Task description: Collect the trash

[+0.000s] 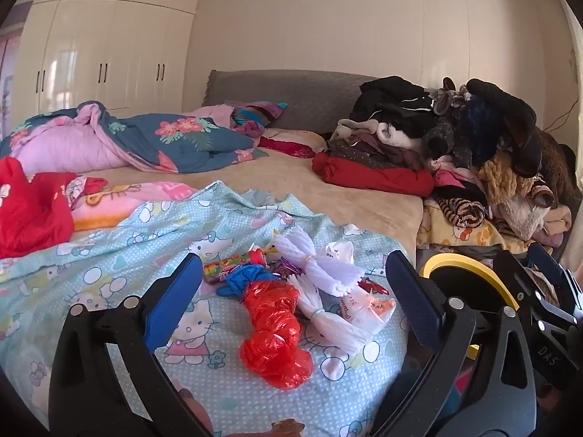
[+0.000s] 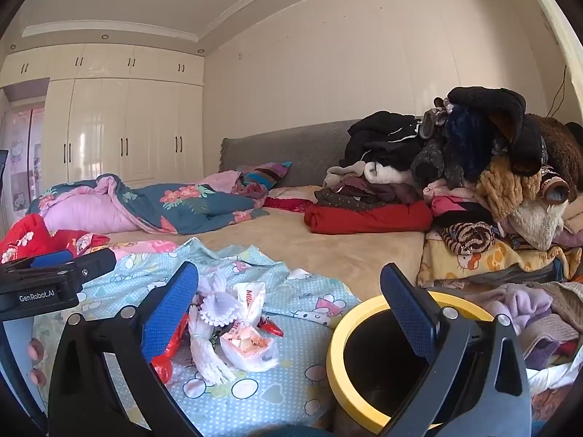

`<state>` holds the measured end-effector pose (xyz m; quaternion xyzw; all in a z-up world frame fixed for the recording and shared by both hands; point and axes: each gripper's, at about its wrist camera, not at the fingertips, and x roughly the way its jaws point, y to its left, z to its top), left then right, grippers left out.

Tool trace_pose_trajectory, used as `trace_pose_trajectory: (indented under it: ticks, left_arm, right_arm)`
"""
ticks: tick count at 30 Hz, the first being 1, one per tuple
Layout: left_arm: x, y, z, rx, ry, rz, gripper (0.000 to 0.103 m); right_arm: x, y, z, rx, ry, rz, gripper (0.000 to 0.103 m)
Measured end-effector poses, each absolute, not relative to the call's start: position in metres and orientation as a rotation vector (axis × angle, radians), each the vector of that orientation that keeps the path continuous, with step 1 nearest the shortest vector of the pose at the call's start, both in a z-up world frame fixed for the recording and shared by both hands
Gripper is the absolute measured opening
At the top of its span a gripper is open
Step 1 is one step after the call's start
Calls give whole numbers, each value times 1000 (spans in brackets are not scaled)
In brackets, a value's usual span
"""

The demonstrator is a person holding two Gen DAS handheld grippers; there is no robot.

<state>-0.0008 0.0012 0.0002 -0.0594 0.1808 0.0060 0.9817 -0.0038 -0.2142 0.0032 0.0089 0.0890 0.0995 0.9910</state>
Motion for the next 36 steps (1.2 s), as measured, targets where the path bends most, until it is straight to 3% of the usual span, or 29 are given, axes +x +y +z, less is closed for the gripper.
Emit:
trace_pose_trajectory:
  ticks: [36]
  left_arm:
    - [-5, 0, 8, -124, 364, 11, 92]
  right_arm:
    - [-4, -214, 3, 19, 186, 192, 97]
